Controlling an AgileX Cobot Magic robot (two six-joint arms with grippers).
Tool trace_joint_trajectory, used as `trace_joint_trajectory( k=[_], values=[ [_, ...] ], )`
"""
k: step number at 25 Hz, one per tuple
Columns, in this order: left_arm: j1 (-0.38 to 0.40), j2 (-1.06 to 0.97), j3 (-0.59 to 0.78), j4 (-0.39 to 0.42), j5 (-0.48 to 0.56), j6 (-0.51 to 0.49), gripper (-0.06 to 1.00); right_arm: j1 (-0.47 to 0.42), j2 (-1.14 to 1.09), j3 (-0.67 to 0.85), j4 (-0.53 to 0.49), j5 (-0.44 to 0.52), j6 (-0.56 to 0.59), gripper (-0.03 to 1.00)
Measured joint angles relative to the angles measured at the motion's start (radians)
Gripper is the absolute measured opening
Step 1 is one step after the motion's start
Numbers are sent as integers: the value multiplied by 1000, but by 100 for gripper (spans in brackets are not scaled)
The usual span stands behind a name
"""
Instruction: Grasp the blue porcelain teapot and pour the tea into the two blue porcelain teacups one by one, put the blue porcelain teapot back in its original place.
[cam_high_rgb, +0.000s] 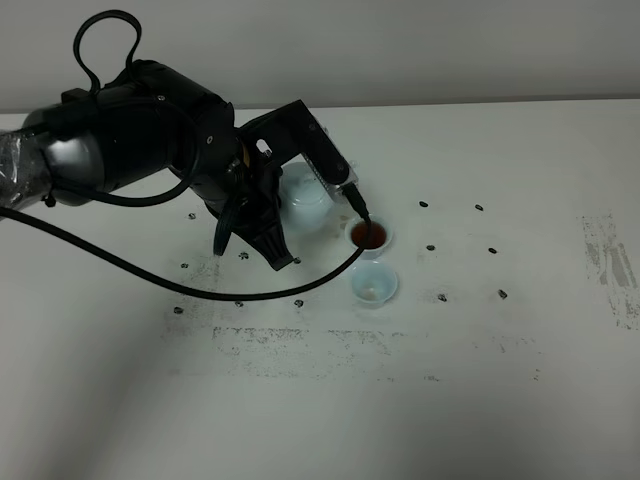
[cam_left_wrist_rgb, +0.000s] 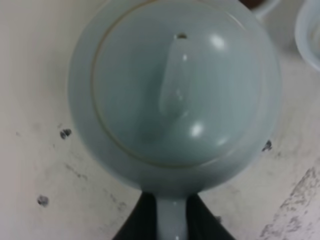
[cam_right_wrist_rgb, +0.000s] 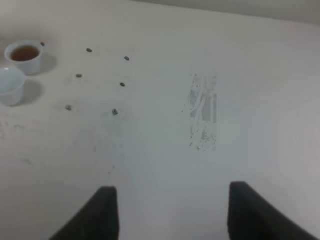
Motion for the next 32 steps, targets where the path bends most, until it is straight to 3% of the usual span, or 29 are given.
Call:
trace_joint_trajectory(
  k=[12, 32],
  values=[
    [-39, 17, 1, 9, -2, 379, 4, 0, 0, 0, 0, 0, 0, 51],
    [-77, 63, -16, 178, 64, 415, 4, 0, 0, 0, 0, 0, 0, 51]
  ],
)
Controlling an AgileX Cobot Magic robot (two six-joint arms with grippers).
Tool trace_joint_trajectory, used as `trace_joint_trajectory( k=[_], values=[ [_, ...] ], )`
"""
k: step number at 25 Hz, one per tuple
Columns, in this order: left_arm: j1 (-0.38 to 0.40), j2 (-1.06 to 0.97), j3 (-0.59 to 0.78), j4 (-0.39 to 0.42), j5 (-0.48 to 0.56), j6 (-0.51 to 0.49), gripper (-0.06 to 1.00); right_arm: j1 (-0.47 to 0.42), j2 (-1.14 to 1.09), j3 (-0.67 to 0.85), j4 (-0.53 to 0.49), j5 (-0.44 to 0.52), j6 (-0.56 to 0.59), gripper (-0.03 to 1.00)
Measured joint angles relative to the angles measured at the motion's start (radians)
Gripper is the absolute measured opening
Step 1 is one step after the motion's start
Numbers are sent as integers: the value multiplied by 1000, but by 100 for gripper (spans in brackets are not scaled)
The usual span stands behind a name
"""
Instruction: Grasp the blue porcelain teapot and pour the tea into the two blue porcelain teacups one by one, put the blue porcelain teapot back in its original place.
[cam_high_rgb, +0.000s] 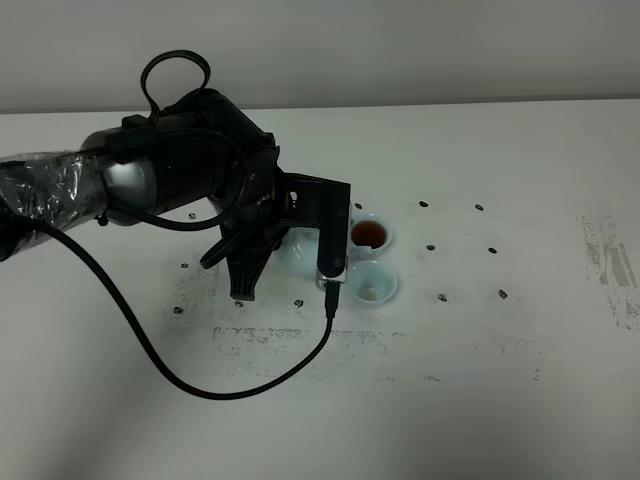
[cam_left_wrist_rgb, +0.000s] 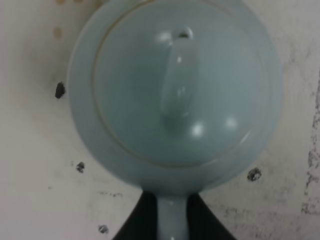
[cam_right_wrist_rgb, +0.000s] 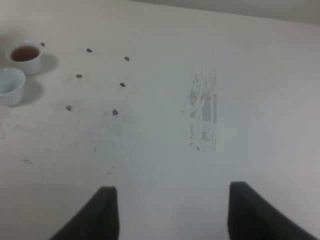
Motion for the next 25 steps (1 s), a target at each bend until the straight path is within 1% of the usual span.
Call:
trace_joint_trajectory(
  k=[6, 10, 14, 18, 25],
  values=[
    [-23, 12, -48, 46, 41, 0, 4, 0, 0, 0, 0, 0, 0, 51],
    [-34, 22, -66, 63, 76, 1, 4, 0, 0, 0, 0, 0, 0, 51],
    [-35, 25, -75, 82, 85, 5, 4, 0, 0, 0, 0, 0, 0, 51],
    [-35, 30, -75, 87, 97, 37, 4, 0, 0, 0, 0, 1, 0, 51],
    [-51, 30, -75, 126, 103, 62, 4, 0, 0, 0, 0, 1, 0, 51]
  ],
)
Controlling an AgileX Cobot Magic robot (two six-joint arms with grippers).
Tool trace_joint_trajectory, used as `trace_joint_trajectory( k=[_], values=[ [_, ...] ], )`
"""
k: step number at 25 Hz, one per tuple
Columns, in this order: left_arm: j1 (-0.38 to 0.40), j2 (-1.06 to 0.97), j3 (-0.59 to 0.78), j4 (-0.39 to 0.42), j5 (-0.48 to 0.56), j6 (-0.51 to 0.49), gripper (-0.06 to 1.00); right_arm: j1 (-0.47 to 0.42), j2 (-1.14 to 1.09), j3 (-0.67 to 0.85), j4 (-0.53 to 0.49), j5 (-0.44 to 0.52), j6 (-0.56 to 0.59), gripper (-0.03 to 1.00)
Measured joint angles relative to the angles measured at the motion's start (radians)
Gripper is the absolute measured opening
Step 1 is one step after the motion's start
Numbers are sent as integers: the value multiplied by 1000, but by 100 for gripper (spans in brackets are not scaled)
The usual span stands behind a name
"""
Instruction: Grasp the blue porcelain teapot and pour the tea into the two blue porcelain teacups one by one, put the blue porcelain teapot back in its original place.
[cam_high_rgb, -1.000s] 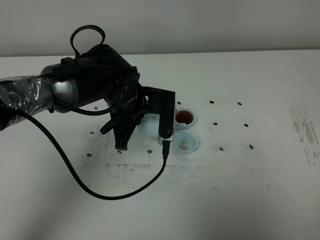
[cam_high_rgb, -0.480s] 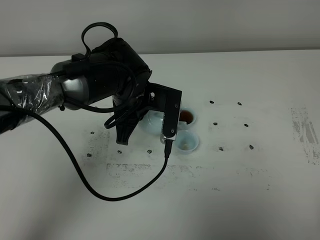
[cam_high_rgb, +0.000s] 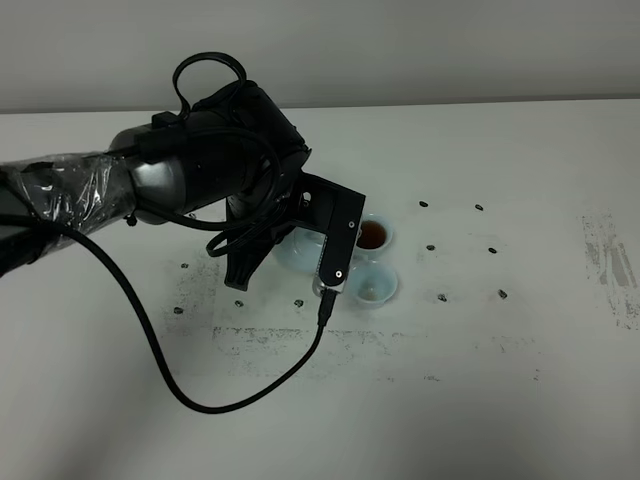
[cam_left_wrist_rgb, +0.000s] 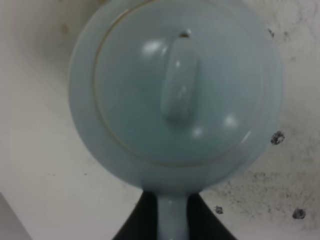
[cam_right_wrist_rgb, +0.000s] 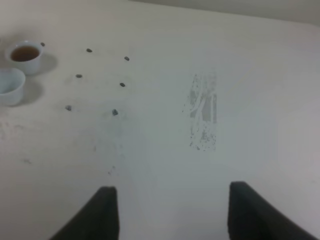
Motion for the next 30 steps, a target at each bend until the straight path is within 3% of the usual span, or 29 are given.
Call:
trace_joint_trajectory(
  k=[10, 30],
  values=[
    [0, 0, 0, 49, 0, 8, 4, 0, 0, 0, 0, 0, 0, 51],
    [-31, 0, 0, 73, -6, 8, 4, 0, 0, 0, 0, 0, 0, 51]
  ],
)
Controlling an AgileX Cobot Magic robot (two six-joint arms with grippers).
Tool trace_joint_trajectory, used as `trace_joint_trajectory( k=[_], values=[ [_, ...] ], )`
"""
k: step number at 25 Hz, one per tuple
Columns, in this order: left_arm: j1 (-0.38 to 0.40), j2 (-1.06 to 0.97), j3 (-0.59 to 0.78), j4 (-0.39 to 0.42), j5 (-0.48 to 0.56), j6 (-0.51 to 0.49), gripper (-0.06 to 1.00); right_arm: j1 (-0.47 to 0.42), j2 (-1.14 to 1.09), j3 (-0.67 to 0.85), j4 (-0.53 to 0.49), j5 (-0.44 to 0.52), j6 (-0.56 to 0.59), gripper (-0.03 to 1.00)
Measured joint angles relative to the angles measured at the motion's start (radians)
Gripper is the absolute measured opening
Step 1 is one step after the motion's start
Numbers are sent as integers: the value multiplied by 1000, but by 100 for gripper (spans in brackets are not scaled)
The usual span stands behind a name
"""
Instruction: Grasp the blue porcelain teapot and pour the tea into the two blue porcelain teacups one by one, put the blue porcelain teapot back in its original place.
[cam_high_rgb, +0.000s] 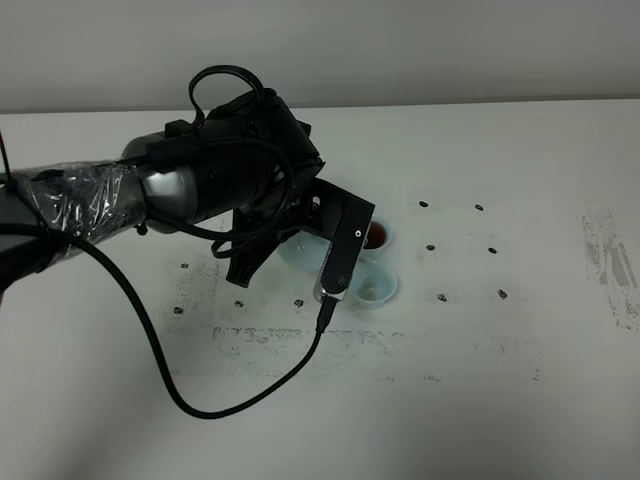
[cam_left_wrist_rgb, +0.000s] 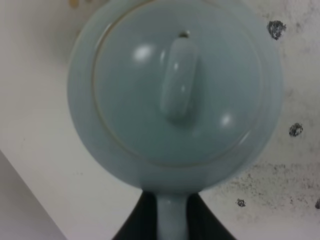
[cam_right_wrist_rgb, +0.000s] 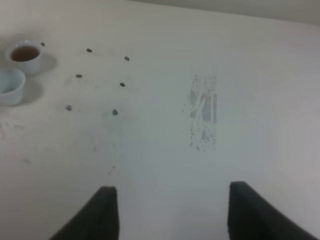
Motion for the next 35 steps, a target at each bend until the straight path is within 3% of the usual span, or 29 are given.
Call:
trace_joint_trajectory(
  k=[13, 35],
  values=[
    [-14, 0, 0, 99, -15, -52, 4, 0, 0, 0, 0, 0, 0, 50],
    [-30, 0, 0, 105, -25, 111, 4, 0, 0, 0, 0, 0, 0, 50]
  ],
)
